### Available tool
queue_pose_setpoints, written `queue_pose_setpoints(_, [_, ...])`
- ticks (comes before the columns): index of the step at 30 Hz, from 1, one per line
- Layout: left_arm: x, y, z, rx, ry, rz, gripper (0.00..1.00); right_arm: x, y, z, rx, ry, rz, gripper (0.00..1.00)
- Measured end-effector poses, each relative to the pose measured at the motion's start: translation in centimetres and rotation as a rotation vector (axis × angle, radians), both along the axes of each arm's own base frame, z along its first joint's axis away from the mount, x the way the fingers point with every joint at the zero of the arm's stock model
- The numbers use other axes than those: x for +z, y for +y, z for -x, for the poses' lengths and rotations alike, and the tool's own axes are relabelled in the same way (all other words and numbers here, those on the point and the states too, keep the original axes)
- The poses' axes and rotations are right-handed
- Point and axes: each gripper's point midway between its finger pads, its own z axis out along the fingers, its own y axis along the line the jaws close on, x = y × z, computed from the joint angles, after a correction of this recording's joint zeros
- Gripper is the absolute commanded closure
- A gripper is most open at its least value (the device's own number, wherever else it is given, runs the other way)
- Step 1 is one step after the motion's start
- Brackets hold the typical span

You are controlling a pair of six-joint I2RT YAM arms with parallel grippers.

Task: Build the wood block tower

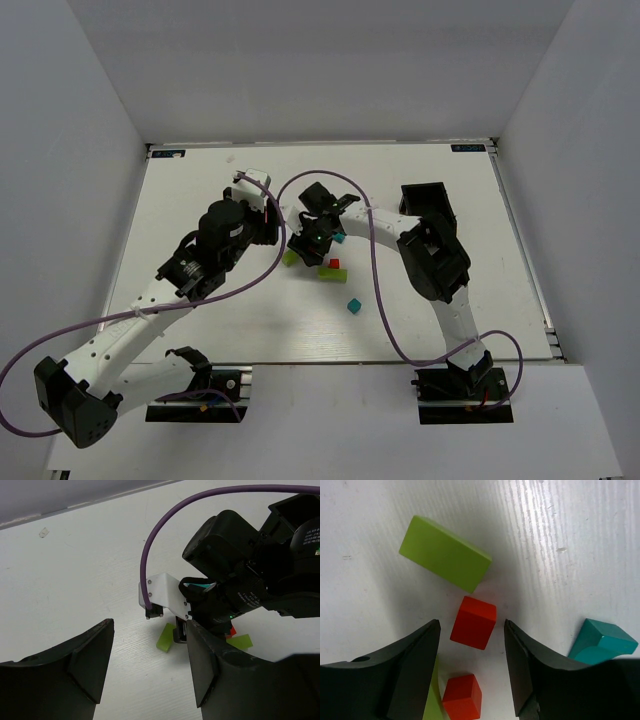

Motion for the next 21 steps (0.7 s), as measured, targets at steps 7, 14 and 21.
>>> queue_pose_setpoints(7, [0.0, 0.0, 0.0, 0.0, 0.0, 0.0, 0.3, 0.3, 0.7, -0.8, -0.045, -0.016, -0.032, 0.64])
queue_pose_setpoints(14, [-0.2, 0.0, 0.0, -0.001, 0.003, -0.003, 0.3, 0.5, 1.0, -1.1, -0.025, -0.04, -0.043, 0.86])
queue_pose_setpoints(21, [-0.2, 0.0, 0.0, 0.0, 0.002, -0.002, 0.3, 0.4, 0.3, -0.9, 0.093, -0.096, -0.029, 0.86])
